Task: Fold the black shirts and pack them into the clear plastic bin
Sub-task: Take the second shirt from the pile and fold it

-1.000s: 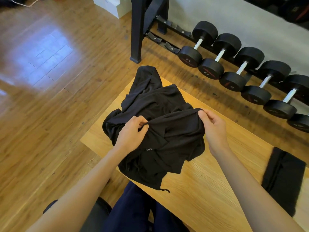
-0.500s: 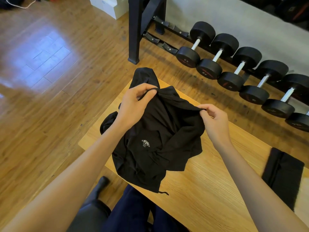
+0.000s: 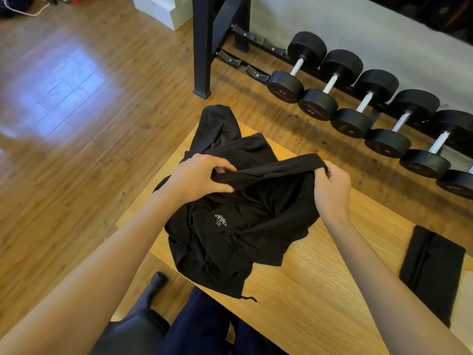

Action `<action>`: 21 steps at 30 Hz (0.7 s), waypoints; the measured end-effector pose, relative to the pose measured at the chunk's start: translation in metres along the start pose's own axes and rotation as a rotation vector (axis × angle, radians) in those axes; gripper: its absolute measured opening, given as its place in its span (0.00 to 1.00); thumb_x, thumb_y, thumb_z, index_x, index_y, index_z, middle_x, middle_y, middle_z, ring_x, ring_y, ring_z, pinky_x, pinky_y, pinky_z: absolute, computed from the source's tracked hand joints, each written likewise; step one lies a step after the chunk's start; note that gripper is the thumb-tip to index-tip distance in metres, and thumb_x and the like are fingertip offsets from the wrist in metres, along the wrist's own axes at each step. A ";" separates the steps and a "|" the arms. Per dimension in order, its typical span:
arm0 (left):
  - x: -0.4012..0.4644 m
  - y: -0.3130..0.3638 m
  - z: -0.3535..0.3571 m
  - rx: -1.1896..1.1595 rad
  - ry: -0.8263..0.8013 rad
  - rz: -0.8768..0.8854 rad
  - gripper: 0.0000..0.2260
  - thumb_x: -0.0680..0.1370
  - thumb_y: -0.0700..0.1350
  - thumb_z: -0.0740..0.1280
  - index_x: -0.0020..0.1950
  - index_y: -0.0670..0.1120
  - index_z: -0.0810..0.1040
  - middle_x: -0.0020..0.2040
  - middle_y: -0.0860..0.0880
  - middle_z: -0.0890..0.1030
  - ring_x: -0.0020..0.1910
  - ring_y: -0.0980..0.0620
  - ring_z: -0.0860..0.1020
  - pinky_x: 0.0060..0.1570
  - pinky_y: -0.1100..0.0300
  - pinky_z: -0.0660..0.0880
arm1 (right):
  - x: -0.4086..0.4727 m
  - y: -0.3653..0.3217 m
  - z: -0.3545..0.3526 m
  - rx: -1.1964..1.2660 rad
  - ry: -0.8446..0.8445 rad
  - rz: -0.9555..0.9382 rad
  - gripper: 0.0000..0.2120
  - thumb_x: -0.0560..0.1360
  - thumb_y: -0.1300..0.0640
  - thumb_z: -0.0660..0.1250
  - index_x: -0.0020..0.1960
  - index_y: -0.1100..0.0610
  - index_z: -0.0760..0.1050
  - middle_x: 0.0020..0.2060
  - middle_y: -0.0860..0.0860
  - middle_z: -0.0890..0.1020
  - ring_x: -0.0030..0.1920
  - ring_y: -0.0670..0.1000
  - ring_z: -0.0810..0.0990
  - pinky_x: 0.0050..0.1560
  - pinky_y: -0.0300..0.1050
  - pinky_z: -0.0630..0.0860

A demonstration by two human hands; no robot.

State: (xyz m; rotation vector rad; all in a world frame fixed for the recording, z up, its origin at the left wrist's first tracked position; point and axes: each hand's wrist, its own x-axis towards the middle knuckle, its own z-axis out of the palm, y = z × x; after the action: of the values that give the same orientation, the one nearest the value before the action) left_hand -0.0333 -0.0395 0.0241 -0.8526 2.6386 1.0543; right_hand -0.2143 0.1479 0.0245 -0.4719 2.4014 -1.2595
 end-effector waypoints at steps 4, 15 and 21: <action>0.004 -0.020 -0.003 -0.075 0.284 -0.174 0.09 0.80 0.43 0.66 0.56 0.50 0.82 0.53 0.51 0.83 0.55 0.50 0.79 0.51 0.58 0.74 | 0.009 -0.001 -0.001 -0.086 0.030 -0.047 0.06 0.79 0.60 0.64 0.47 0.52 0.79 0.37 0.41 0.79 0.40 0.40 0.77 0.41 0.31 0.70; 0.026 -0.031 -0.037 -0.539 0.543 -0.401 0.22 0.81 0.55 0.61 0.32 0.43 0.63 0.28 0.45 0.63 0.29 0.47 0.61 0.33 0.56 0.57 | 0.042 -0.015 -0.002 -0.202 0.173 -0.185 0.08 0.78 0.52 0.67 0.51 0.54 0.83 0.45 0.47 0.83 0.49 0.46 0.79 0.55 0.43 0.75; 0.027 -0.052 -0.041 -0.375 0.499 -0.399 0.23 0.81 0.53 0.62 0.32 0.38 0.70 0.27 0.40 0.68 0.28 0.46 0.66 0.34 0.55 0.62 | 0.041 -0.014 0.006 -0.131 0.092 -0.098 0.09 0.78 0.51 0.66 0.49 0.54 0.83 0.39 0.45 0.82 0.44 0.43 0.79 0.46 0.38 0.76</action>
State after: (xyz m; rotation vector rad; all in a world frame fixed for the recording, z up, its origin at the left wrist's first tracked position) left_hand -0.0236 -0.1096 0.0147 -1.8447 2.4713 1.3801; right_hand -0.2461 0.1173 0.0257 -0.5886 2.5779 -1.1930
